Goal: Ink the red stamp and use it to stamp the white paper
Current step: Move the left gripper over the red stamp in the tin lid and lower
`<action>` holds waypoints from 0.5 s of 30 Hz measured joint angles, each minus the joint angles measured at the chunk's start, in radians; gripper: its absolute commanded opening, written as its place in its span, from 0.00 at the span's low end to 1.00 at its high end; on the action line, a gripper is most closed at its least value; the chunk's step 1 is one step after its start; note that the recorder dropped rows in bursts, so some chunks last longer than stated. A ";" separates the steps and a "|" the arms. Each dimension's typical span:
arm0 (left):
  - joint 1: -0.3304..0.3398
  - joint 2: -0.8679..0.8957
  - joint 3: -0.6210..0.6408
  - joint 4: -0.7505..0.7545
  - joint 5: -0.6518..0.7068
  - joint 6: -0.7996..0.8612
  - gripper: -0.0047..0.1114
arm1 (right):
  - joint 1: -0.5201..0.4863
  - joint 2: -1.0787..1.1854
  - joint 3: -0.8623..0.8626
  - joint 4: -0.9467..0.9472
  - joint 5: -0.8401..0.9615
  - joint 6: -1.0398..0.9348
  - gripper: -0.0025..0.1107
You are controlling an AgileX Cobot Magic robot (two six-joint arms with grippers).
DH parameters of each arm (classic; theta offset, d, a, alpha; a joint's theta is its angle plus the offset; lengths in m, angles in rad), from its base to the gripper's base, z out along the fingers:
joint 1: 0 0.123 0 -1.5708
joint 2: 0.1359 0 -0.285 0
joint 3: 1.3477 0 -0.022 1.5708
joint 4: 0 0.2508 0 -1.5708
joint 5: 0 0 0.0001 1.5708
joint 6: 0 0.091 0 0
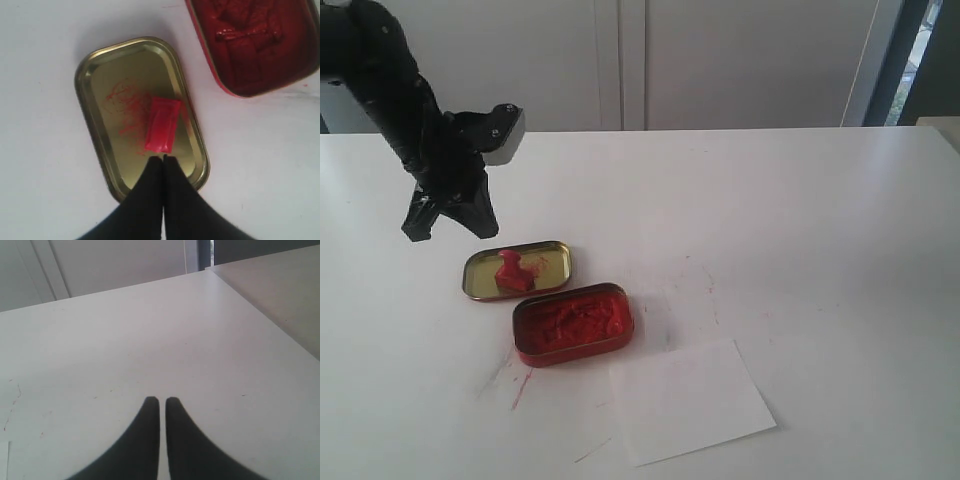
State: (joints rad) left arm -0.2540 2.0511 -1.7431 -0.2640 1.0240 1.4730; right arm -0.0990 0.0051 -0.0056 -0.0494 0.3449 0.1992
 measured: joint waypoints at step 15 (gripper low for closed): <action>-0.098 0.015 -0.002 0.141 -0.054 -0.018 0.28 | 0.000 0.000 0.000 0.000 0.000 0.000 0.07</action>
State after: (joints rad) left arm -0.3517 2.0660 -1.7449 -0.1226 0.9696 1.4547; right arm -0.0990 0.0051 -0.0056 -0.0494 0.3449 0.1992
